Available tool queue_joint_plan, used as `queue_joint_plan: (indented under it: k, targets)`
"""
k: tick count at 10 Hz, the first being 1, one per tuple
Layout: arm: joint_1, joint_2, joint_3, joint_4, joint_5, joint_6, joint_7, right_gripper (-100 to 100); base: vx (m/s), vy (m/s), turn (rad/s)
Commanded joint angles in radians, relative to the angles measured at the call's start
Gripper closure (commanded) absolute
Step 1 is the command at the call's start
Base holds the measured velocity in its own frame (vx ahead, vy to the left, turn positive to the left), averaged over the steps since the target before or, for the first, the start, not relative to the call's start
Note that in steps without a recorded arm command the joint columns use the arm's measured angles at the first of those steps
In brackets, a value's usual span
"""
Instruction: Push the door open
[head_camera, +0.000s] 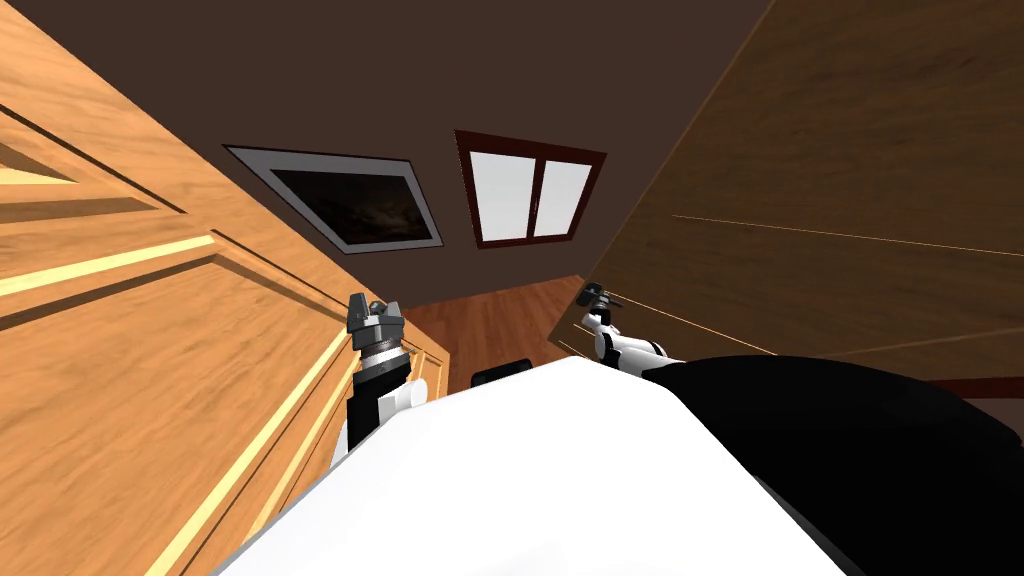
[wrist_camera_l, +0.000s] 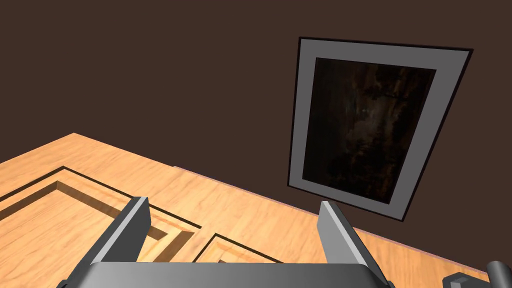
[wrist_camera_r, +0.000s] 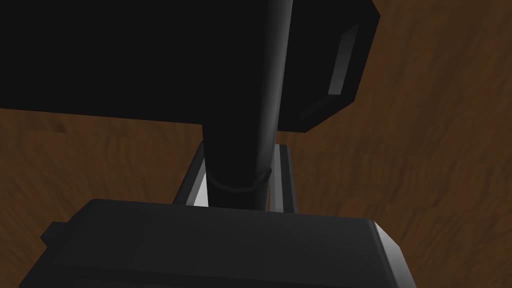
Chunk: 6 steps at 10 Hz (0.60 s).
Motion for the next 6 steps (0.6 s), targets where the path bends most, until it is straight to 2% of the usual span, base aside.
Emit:
queue_joint_plan:
  k: [1, 3, 5, 6]
  targets:
    - [0.019, -0.007, -0.024, -0.023, -0.011, 0.009, 0.014, 100, 0.205, -0.015, -0.058]
    - [0.024, -0.013, -0.041, -0.017, -0.019, 0.006, 0.021, 100, 0.190, -0.013, -0.053]
    - [0.024, -0.013, -0.041, -0.017, -0.019, 0.006, 0.021, 100, 0.086, 0.002, -0.029]
    - [0.029, -0.019, -0.055, -0.012, -0.026, 0.004, 0.027, 100, 0.103, 0.013, -0.026]
